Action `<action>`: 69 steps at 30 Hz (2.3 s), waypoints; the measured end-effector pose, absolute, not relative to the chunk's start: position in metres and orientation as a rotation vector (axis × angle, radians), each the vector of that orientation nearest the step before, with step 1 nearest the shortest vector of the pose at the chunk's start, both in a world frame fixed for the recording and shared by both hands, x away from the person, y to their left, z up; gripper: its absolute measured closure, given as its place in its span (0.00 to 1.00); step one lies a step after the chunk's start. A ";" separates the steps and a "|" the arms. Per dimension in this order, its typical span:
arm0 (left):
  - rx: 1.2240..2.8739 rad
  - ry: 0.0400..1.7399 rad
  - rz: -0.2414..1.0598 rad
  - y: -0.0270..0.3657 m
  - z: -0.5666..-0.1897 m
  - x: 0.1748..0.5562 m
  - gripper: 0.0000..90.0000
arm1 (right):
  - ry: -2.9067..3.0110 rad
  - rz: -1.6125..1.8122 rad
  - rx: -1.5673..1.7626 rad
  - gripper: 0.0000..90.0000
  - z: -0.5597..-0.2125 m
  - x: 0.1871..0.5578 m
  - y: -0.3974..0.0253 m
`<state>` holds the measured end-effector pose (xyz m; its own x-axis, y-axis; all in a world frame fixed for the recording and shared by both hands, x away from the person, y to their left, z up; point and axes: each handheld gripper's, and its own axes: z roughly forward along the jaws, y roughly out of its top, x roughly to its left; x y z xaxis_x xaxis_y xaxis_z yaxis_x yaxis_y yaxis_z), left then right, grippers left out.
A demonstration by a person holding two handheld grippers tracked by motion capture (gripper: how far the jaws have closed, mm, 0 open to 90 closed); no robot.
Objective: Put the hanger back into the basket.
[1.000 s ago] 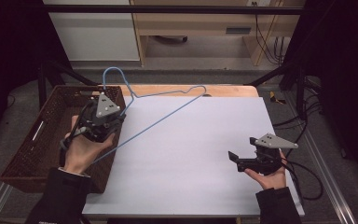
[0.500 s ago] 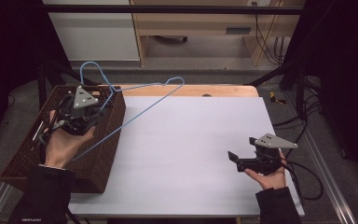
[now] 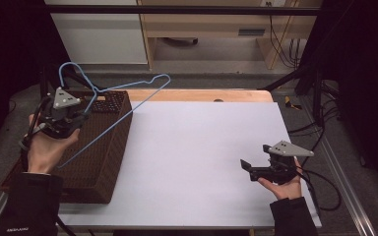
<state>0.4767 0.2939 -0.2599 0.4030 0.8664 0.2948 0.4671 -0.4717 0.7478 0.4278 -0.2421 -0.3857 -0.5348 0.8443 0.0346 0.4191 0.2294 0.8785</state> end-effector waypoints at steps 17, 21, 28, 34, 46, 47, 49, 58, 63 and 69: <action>2.060 1.274 0.952 0.342 -0.276 0.483 0.97 | 2.063 1.244 1.155 0.07 -0.387 0.429 -0.241; 2.058 1.313 0.961 0.354 -0.283 0.486 0.97 | 2.065 1.243 1.155 0.07 -0.387 0.429 -0.241; 2.063 1.357 0.971 0.371 -0.291 0.487 0.97 | 2.066 1.243 1.155 0.07 -0.387 0.429 -0.241; 2.074 1.386 0.986 0.383 -0.299 0.487 0.97 | 2.066 1.242 1.154 0.07 -0.387 0.429 -0.241; 2.112 1.428 0.998 0.397 -0.320 0.487 0.97 | 2.070 1.238 1.151 0.07 -0.388 0.429 -0.241; 2.112 1.428 0.998 0.397 -0.320 0.487 0.97 | 2.072 1.237 1.154 0.07 -0.387 0.429 -0.240; 2.129 1.431 0.993 0.397 -0.326 0.487 0.97 | 2.072 1.236 1.153 0.07 -0.388 0.429 -0.240; 2.171 1.439 0.943 0.390 -0.352 0.491 0.97 | 2.068 1.241 1.155 0.07 -0.387 0.429 -0.240; 2.191 1.444 0.908 0.386 -0.364 0.494 0.97 | 2.070 1.237 1.158 0.07 -0.388 0.429 -0.240; 2.222 1.470 0.850 0.382 -0.379 0.499 0.96 | 2.070 1.240 1.152 0.07 -0.387 0.429 -0.240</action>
<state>0.4993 0.3818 -0.3789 0.2842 0.9136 0.2910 0.7081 -0.4046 0.5787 0.4291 -0.2405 -0.3873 -0.5414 0.8403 0.0293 0.4224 0.2417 0.8736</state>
